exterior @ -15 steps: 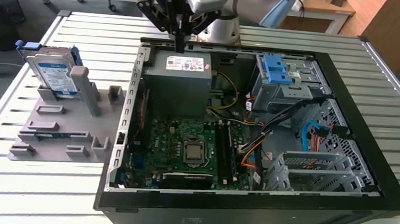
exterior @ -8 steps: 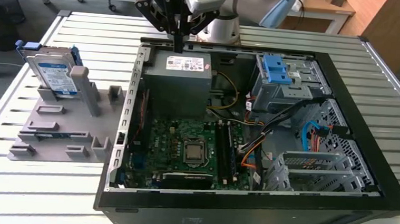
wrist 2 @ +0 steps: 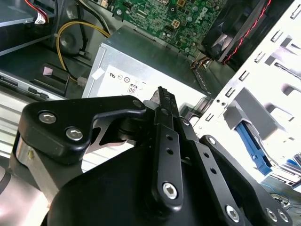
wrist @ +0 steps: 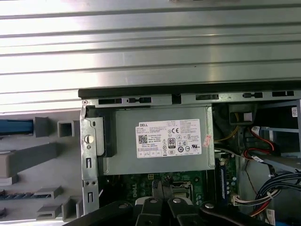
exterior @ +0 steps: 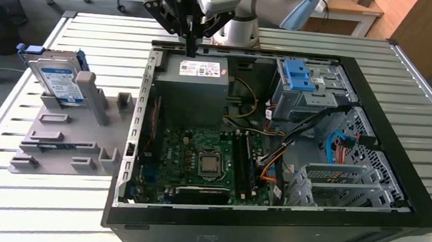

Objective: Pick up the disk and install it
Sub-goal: 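Reach for the disk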

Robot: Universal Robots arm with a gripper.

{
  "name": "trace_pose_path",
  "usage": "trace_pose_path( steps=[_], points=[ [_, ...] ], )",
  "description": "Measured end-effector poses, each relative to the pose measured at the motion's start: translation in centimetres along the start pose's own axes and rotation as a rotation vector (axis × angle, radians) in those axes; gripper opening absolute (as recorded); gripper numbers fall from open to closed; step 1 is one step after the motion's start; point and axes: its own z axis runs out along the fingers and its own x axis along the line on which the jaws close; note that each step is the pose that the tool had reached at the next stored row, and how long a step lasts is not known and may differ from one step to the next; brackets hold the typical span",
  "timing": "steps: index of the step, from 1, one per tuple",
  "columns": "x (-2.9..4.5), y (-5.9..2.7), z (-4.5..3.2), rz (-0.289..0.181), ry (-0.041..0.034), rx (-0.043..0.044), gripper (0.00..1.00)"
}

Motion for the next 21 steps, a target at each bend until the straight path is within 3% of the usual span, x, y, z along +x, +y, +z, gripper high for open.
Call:
trace_pose_path(
  steps=[21],
  points=[
    [0.86,-0.07,0.08,0.0,0.0,0.0,0.11]
  ],
)
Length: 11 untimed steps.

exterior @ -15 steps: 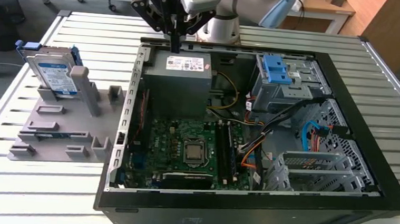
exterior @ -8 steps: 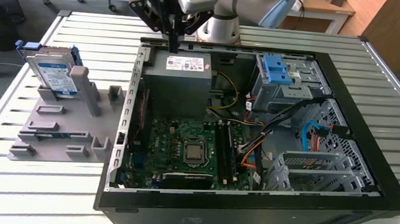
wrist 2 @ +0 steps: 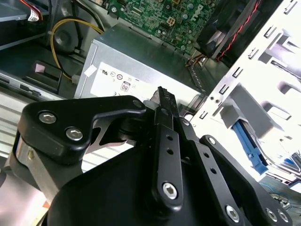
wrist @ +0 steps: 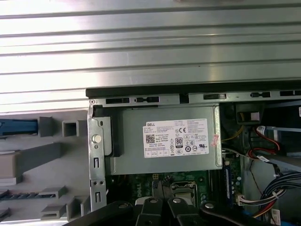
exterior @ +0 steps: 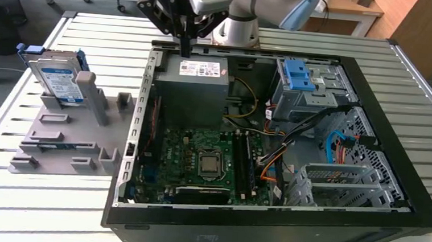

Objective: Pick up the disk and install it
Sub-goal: 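Reach for the disk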

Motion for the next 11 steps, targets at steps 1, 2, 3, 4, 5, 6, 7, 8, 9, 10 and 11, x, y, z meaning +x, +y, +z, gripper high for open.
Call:
trace_pose_path(
  steps=[1,2,3,4,5,6,7,8,9,10,11],
  points=[
    [0.03,0.0,0.0,0.0,0.0,0.0,0.11],
    [0.07,-0.01,0.01,0.0,0.0,0.0,0.11],
    [0.11,-0.01,0.01,0.0,0.0,0.0,0.11],
    [0.14,-0.01,0.02,0.0,0.0,0.0001,0.11],
    [0.17,-0.01,0.02,0.0,0.0001,0.0001,0.11],
    [0.21,-0.02,0.03,0.0,0.0,0.0,0.11],
    [0.24,-0.02,0.03,0.0,0.0,0.0,0.11],
    [0.28,-0.02,0.04,0.0,0.0,0.0,0.11],
    [0.32,-0.02,0.04,0.0,0.0,0.0,0.11],
    [0.35,-0.03,0.05,0.0,0.0,0.0,0.11],
    [0.39,-0.03,0.05,0.0,0.0,0.0,0.11]
  ],
)
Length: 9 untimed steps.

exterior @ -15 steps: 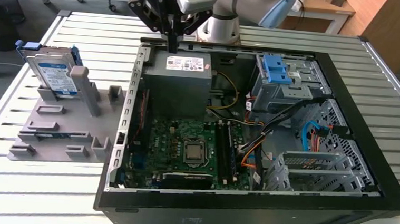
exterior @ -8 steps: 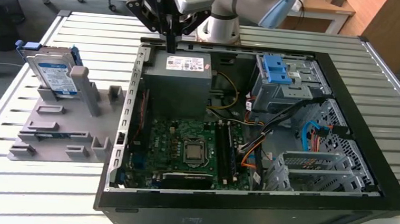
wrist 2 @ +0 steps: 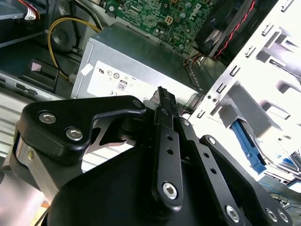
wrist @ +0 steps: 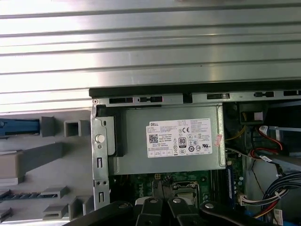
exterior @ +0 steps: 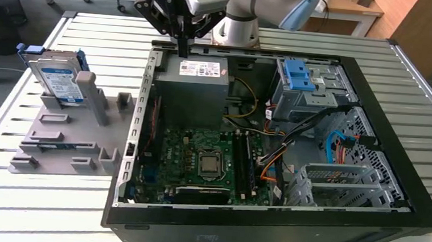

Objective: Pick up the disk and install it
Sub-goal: 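Reach for the disk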

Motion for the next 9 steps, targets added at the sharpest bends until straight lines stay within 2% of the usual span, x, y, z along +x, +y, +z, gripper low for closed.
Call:
trace_pose_path(
  steps=[9],
  points=[
    [0.38,-0.03,0.04,0.0,0.0,0.0,0.11]
  ],
)
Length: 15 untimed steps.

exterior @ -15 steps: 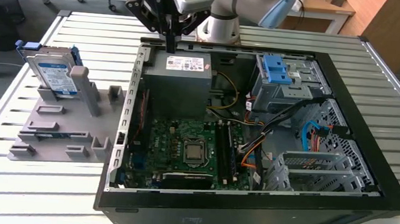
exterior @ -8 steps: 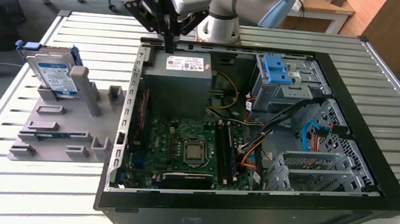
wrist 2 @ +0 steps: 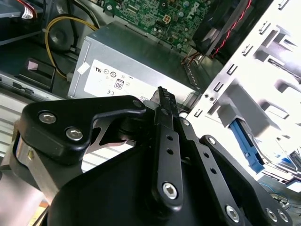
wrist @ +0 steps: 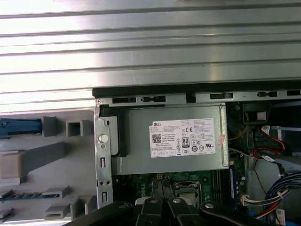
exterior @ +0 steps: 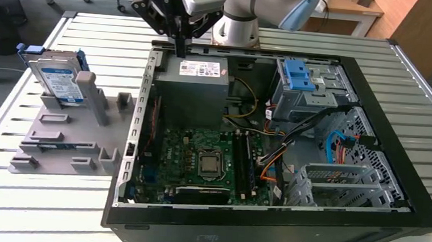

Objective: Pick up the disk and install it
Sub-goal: 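Reach for the disk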

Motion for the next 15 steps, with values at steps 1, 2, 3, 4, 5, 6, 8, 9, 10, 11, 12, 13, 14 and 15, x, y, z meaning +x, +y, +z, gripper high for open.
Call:
trace_pose_path(
  steps=[1,2,3,4,5,6,8,9,10,11,12,13,14,15],
  points=[
    [0.04,0.0,0.0,0.0,0.0,0.0,0.11],
    [0.09,-0.01,0.01,0.0,0.0,0.0,0.11],
    [0.13,-0.01,0.01,0.0,0.0,0.0,0.11],
    [0.17,-0.01,0.02,0.0,0.0,0.0,0.11],
    [0.21,-0.02,0.02,0.0,0.0,0.0001,0.11],
    [0.24,-0.02,0.03,0.0,-0.0001,0.0,0.11],
    [0.33,-0.03,0.04,0.0,-0.0001,0.0,0.11],
    [0.38,-0.03,0.04,0.0,0.0,0.0,0.11],
    [0.42,-0.03,0.04,0.0,0.0,0.0,0.11],
    [0.46,-0.04,0.05,0.0,0.0,0.0,0.11],
    [0.5,-0.04,0.06,0.0,-0.0001,-0.0001,0.11],
    [0.54,-0.05,0.06,0.0,0.0,0.0,0.11],
    [0.58,-0.05,0.06,0.0,0.0,0.0,0.11],
    [0.62,-0.05,0.07,0.0,0.0,0.0,0.11]
  ],
)
